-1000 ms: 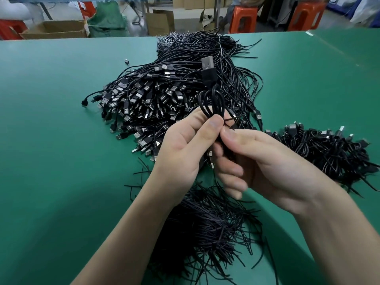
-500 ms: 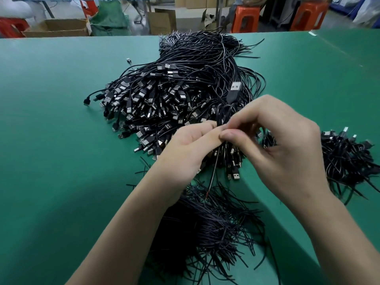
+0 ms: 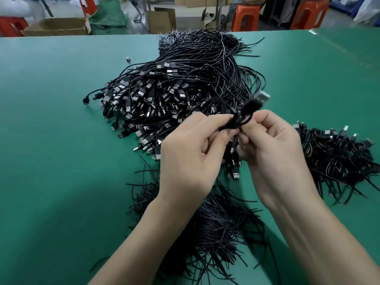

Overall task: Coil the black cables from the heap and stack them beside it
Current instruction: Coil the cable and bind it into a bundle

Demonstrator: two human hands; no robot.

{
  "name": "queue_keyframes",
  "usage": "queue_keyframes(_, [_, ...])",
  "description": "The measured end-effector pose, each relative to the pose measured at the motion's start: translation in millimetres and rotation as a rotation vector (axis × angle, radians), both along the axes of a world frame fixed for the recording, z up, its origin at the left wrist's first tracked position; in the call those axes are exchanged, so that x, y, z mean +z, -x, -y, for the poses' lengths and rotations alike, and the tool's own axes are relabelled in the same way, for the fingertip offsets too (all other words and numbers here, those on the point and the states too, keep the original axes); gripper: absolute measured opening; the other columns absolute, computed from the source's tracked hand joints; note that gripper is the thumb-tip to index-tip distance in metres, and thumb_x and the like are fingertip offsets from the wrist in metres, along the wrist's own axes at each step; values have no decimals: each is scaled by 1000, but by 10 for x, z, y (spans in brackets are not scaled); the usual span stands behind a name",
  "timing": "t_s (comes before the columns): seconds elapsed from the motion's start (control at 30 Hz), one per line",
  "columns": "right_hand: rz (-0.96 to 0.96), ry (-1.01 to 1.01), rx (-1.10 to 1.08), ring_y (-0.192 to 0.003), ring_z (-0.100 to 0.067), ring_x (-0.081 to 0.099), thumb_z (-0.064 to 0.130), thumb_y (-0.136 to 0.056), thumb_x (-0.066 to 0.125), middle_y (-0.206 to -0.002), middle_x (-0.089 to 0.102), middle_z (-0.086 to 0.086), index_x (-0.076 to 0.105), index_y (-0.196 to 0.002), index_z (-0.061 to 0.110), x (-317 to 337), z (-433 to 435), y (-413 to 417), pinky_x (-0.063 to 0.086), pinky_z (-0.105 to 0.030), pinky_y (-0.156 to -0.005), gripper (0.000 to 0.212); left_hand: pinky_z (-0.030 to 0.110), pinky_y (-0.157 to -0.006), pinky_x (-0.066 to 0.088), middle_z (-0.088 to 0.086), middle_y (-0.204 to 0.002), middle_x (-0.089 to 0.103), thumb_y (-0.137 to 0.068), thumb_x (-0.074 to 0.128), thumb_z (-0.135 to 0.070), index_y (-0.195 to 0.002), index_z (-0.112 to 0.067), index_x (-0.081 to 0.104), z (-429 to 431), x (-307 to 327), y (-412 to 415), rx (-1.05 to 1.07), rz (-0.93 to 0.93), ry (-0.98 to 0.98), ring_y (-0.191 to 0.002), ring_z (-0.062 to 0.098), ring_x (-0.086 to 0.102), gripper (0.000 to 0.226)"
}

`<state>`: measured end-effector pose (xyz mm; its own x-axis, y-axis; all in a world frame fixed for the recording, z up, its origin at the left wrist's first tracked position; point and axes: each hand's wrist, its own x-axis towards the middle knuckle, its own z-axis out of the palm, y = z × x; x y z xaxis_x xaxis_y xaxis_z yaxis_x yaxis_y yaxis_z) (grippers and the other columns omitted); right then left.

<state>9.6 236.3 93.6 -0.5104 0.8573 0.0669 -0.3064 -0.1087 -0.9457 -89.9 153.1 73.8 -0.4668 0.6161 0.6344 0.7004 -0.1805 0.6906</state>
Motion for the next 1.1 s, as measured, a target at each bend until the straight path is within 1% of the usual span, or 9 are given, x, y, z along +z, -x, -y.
queue_keyframes(0.1, [3, 110, 8, -48, -6, 45, 13, -99, 63, -56, 52, 5, 61, -79, 15, -26, -11, 4, 40, -18, -47, 20, 24, -59, 55, -2, -79, 72, -101, 64, -8, -113, -11, 76, -2, -13, -13, -125, 226, 26, -66, 17, 71, 18])
queue_keyframes(0.23, [52, -103, -69, -47, -6, 50, 14, -99, 64, -55, 56, 6, 62, -80, 15, 4, -30, -6, 45, -21, -48, 20, 28, -58, 55, 0, -93, 80, -106, 48, -24, -114, -16, 78, -7, 50, 36, -250, 510, 100, -82, 16, 76, 32])
queue_keyframes(0.37, [176, -315, -120, -56, -12, 44, 18, -97, 69, -58, 51, 6, 63, -81, 12, 20, -22, -10, 43, -35, -53, 18, 21, -66, 54, -5, -88, 77, -94, 75, -16, -100, -22, 78, 5, 107, 115, -287, 583, 60, -75, 5, 68, 9])
queue_keyframes(0.53, [67, -22, 2, -48, -4, 39, 16, -97, 66, -55, 51, 7, 61, -78, 14, 38, 7, -3, 35, -16, -47, 20, 21, -76, 49, -17, -93, 71, -83, 84, -19, -135, -36, 55, 4, 78, 109, -92, 327, 40, -80, 3, 63, 62])
queue_keyframes(0.63, [30, 169, 38, -45, -3, 40, 14, -97, 64, -55, 50, 5, 62, -78, 14, 26, 4, 3, 36, -15, -44, 20, 20, -89, 47, -19, -106, 71, -89, 80, -14, -124, -26, 72, 26, 91, 74, -32, 23, 27, -104, 8, 64, 38])
queue_keyframes(0.73, [30, 265, 19, -46, -2, 38, 6, -99, 60, -56, 49, 5, 63, -84, 13, 13, -16, 10, 33, -14, -43, 17, 27, -87, 47, -3, -102, 65, -93, 72, -1, -120, -26, 77, 42, 100, 67, -80, -99, 27, -100, 21, 60, 37])
queue_keyframes(0.87, [28, 249, -8, -51, -6, 42, 9, -96, 65, -64, 54, 2, 63, -86, 13, 11, -45, -9, 36, -14, -44, 11, 34, -62, 47, 2, -88, 69, -99, 60, -4, -116, -23, 79, 47, 103, 54, -241, 122, 114, -74, 21, 60, 32])
queue_keyframes(1.0, [47, 199, -16, -46, -3, 43, 21, -94, 70, -56, 53, 7, 62, -78, 17, 25, -35, -20, 39, -14, -45, 18, 24, -67, 56, -4, -93, 79, -97, 71, -12, -102, -13, 81, 29, 118, 63, -336, 442, 116, -81, 10, 73, 11])
queue_keyframes(1.1, [-4, 244, 11, -41, -1, 37, 19, -97, 65, -54, 49, 7, 59, -79, 15, 61, -28, 0, 36, -13, -43, 19, 22, -62, 47, -12, -94, 74, -90, 78, -7, -116, -28, 70, -6, 93, 47, -278, 450, 106, -77, 2, 65, 35])
